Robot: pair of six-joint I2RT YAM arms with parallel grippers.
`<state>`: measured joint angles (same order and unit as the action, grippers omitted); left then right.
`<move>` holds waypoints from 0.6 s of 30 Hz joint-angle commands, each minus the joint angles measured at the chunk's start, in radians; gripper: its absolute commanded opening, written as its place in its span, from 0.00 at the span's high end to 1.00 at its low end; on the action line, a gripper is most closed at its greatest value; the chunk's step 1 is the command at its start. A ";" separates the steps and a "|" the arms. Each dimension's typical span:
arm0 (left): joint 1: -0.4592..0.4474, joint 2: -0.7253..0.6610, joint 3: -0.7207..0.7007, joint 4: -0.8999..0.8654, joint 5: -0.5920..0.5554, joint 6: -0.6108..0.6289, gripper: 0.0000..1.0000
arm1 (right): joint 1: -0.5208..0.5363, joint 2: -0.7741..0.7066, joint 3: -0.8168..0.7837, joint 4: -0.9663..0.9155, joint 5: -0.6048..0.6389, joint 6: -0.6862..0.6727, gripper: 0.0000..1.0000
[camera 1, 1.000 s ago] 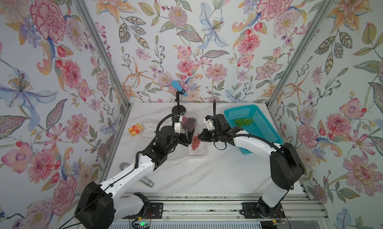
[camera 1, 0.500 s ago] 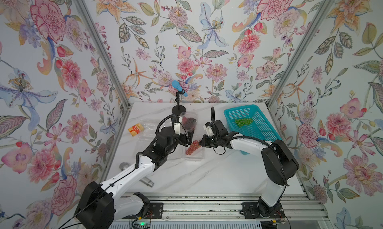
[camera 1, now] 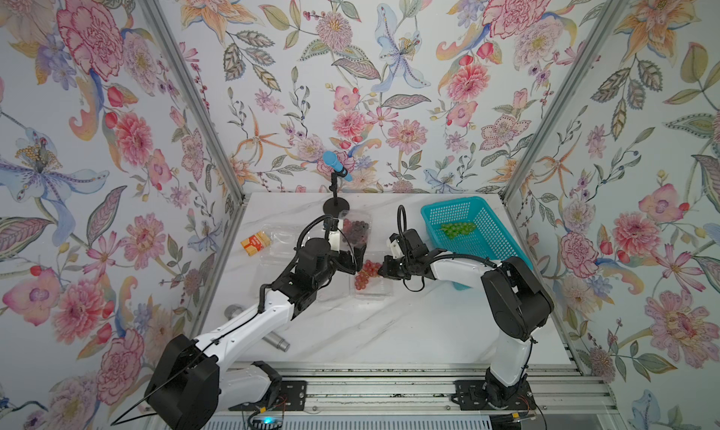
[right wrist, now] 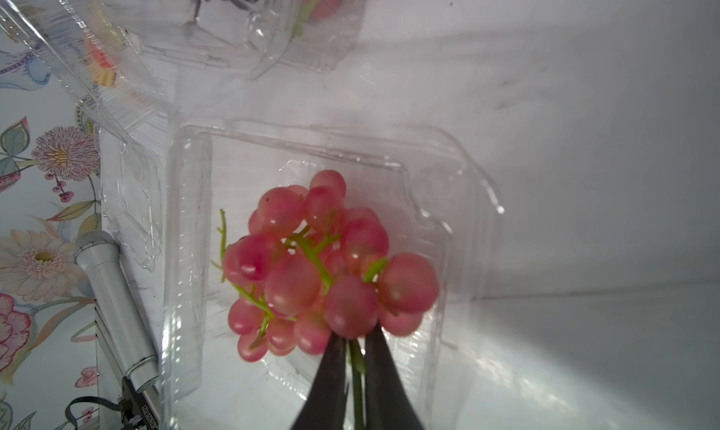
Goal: Pack grapes into containers
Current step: Place the grape into the packing box.
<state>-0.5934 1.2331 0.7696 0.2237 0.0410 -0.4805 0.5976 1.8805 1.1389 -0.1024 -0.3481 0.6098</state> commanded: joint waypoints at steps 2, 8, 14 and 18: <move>0.012 0.017 0.002 0.015 -0.007 -0.016 0.00 | -0.037 0.014 0.031 -0.014 0.012 -0.022 0.82; 0.012 0.025 0.002 0.002 -0.019 -0.014 0.00 | -0.059 -0.038 0.049 -0.037 -0.002 -0.045 0.73; 0.013 0.035 0.002 -0.003 -0.020 -0.020 0.00 | -0.055 -0.079 0.048 -0.038 -0.017 -0.045 0.67; 0.015 0.033 0.003 -0.012 -0.021 -0.023 0.00 | -0.056 -0.107 0.044 -0.040 -0.013 -0.046 0.61</move>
<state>-0.5934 1.2613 0.7696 0.2237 0.0399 -0.4877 0.5381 1.8191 1.1690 -0.1234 -0.3561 0.5720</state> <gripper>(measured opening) 0.997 0.385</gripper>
